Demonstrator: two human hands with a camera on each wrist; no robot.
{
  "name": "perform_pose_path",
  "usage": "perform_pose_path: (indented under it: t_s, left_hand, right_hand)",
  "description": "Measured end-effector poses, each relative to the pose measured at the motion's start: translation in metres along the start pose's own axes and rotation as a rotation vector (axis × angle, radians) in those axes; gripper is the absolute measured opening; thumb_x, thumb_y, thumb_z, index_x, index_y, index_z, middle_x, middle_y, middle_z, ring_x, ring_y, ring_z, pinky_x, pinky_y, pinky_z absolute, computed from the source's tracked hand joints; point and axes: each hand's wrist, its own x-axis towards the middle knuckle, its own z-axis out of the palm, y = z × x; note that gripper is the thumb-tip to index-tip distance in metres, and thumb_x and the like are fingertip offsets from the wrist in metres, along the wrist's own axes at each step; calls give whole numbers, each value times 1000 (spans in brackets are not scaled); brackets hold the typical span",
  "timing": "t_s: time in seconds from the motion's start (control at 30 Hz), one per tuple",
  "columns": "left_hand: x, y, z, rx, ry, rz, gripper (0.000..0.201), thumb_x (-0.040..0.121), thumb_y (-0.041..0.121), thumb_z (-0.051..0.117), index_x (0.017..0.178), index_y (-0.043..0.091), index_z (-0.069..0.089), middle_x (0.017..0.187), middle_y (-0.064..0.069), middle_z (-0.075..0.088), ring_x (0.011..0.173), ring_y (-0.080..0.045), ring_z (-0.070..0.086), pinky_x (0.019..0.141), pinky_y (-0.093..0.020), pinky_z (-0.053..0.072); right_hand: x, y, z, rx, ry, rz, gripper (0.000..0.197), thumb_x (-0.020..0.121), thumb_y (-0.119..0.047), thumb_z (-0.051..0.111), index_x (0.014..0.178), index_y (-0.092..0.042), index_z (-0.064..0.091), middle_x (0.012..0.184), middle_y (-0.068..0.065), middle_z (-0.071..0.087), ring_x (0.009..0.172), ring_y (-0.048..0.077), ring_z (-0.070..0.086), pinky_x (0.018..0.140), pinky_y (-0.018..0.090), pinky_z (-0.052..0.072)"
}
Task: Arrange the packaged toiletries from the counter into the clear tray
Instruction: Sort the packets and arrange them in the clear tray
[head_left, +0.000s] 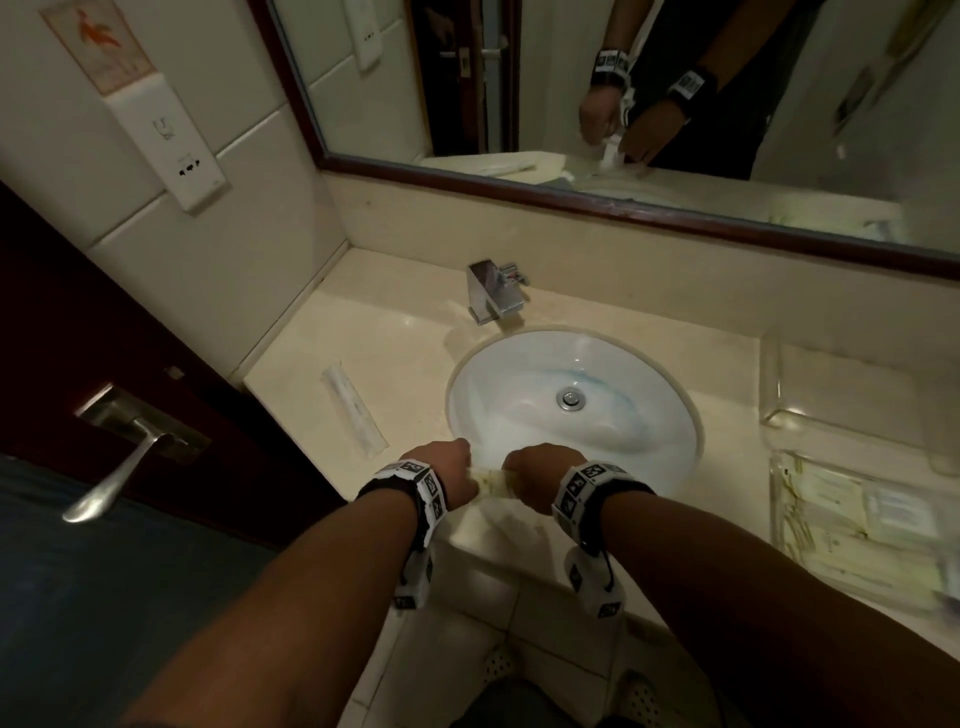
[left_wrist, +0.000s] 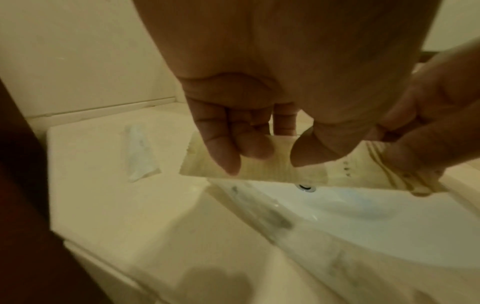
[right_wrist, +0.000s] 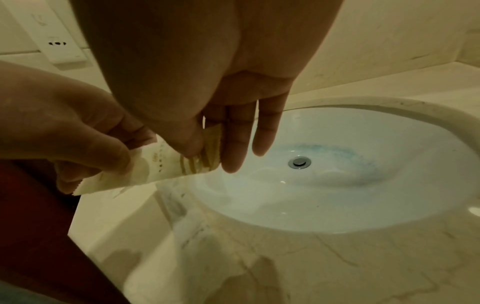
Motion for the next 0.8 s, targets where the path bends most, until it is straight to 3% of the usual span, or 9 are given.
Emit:
perform_pose_path:
  t_s: [0.2, 0.43, 0.67, 0.8]
  left_hand:
    - [7, 45, -11, 42, 18, 72, 33, 83, 40, 58, 107, 19, 53, 99, -4, 65, 76, -23, 57, 64, -29, 45]
    - [20, 97, -20, 50, 30, 118, 32, 82, 43, 58, 106, 21, 55, 92, 0, 64, 78, -22, 62, 70, -30, 52]
    - [38, 154, -25, 37, 30, 180, 29, 85, 39, 58, 109, 22, 57, 100, -1, 65, 84, -23, 63, 74, -32, 52]
    - [48, 184, -24, 42, 10, 222, 26, 87, 37, 57, 110, 24, 56, 102, -2, 66, 85, -24, 62, 75, -31, 51]
  right_hand:
    - [-22, 40, -1, 49, 54, 56, 19, 91, -19, 52, 105, -21, 65, 94, 0, 69, 83, 22, 66, 74, 35, 56]
    - [-42, 85, -4, 87, 108, 140, 17, 92, -21, 48, 102, -21, 62, 91, -2, 66, 82, 19, 65, 71, 34, 54]
    - [-65, 139, -4, 171, 163, 190, 17, 95, -17, 46, 104, -19, 61, 87, -3, 61, 78, 19, 61, 73, 34, 54]
    - [-78, 170, 1, 178, 178, 224, 23, 95, -17, 47, 111, -18, 63, 99, 2, 68, 86, 22, 66, 79, 36, 56]
